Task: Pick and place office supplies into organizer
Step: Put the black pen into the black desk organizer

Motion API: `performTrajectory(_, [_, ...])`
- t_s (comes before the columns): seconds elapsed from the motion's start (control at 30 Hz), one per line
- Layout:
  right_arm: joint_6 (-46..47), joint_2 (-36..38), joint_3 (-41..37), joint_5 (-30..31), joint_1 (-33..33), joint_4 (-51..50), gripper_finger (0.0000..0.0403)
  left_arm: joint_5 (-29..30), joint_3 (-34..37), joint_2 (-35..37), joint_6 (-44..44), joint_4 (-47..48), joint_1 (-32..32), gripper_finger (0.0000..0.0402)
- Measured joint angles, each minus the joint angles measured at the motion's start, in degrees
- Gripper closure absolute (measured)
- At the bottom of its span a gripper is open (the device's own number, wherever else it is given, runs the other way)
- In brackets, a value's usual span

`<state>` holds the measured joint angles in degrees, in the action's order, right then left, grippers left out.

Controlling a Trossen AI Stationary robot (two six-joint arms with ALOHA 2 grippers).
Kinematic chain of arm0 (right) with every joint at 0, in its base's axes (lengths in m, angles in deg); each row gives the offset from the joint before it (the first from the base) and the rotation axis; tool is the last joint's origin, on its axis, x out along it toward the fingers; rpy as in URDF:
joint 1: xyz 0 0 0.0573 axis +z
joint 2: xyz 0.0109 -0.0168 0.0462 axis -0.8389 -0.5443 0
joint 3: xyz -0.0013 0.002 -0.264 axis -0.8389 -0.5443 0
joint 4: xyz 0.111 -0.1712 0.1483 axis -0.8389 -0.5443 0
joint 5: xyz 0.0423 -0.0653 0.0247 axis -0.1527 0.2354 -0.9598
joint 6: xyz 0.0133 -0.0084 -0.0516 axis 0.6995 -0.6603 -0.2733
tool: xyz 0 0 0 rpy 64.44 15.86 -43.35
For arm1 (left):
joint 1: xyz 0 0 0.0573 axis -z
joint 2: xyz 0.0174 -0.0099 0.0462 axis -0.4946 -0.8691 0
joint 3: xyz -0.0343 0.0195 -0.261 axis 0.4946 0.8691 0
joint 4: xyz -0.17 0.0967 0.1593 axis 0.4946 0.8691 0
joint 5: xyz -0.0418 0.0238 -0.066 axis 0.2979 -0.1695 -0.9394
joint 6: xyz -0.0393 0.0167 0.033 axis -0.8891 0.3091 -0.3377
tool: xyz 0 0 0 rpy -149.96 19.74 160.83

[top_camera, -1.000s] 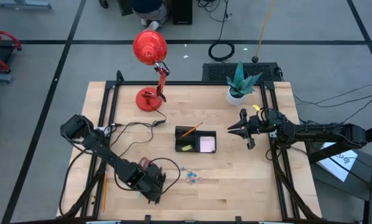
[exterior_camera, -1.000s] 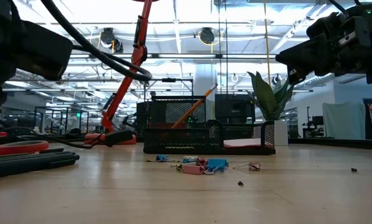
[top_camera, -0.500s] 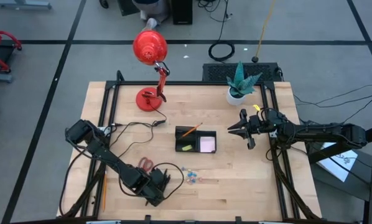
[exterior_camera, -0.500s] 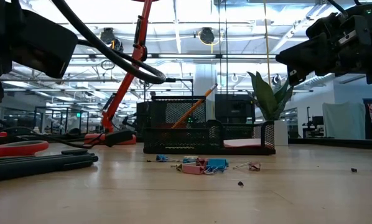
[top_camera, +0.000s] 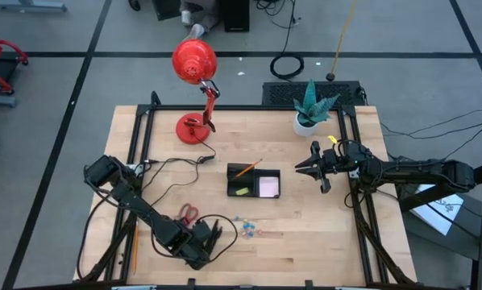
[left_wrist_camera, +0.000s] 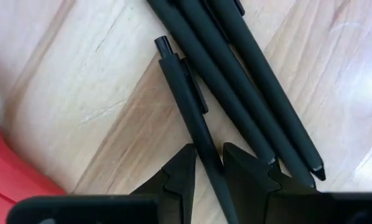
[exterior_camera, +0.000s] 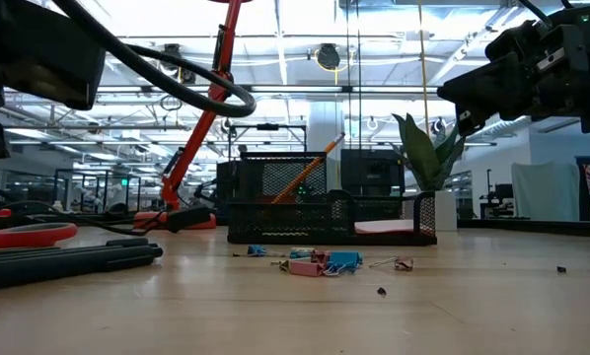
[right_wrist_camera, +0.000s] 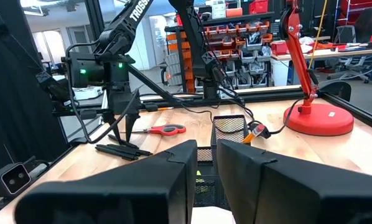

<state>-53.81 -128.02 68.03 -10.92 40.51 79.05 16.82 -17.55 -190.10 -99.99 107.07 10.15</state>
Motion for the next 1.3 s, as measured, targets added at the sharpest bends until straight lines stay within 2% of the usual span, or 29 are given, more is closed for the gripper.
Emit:
performTrajectory(0.27, [0.0,0.0,0.0,0.3,0.0,0.0,0.0344,10.2,0.5,3.0,0.9,1.0,0.3,0.0310])
performTrajectory(0.43, [0.0,0.0,0.0,0.3,0.0,0.0,0.0344,10.7,0.3,4.2,1.1,0.8,0.3,0.0310])
performTrajectory(0.67, [0.0,0.0,0.0,0.3,0.0,0.0,0.0344,7.0,0.2,4.4,0.0,0.5,0.0,0.0310])
performTrajectory(0.83, [0.0,0.0,0.0,0.3,0.0,0.0,0.0344,4.0,0.2,5.3,4.1,1.1,0.0,0.0309])
performTrajectory(1.03, [1.5,0.0,0.0,0.3,0.0,0.0,0.0344,-3.4,0.0,6.0,5.4,-5.5,-1.3,0.0309])
performTrajectory(1.13, [1.5,0.0,0.0,0.3,0.0,0.2,0.0344,-6.6,-0.1,6.3,11.2,-8.2,-2.6,0.0309])
performTrajectory(1.3, [1.3,0.0,0.0,0.3,0.0,0.4,0.0344,-3.2,0.0,6.5,10.5,-6.7,-4.6,0.0309])
